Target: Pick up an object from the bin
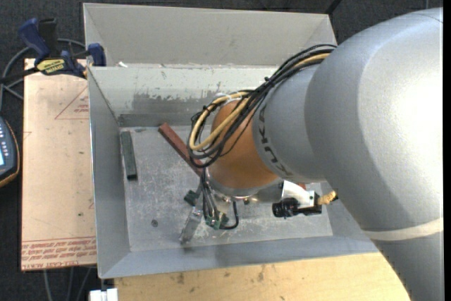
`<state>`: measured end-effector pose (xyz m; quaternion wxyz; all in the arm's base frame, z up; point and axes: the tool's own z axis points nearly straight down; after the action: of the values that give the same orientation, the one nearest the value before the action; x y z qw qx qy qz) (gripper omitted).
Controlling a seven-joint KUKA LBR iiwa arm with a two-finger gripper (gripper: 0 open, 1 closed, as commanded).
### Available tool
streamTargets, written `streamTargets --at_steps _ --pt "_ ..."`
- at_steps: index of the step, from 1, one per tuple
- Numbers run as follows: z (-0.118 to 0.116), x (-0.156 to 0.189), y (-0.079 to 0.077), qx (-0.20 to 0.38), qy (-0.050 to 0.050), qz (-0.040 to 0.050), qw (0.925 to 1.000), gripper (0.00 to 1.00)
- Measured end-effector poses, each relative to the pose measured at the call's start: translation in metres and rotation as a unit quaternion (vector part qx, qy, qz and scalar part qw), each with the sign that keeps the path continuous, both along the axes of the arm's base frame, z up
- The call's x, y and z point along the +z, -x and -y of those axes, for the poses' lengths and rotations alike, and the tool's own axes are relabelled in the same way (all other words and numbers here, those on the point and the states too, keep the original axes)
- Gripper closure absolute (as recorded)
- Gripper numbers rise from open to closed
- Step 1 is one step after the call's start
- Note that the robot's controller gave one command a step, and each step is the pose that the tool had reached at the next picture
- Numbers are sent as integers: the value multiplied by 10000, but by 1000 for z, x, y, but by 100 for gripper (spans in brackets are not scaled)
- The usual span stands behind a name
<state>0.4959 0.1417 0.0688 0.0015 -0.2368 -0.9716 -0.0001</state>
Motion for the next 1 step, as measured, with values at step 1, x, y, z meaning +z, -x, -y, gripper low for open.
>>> streamTargets --at_steps 1 --pt "17 1 -3 -995 3 10 9950 0"
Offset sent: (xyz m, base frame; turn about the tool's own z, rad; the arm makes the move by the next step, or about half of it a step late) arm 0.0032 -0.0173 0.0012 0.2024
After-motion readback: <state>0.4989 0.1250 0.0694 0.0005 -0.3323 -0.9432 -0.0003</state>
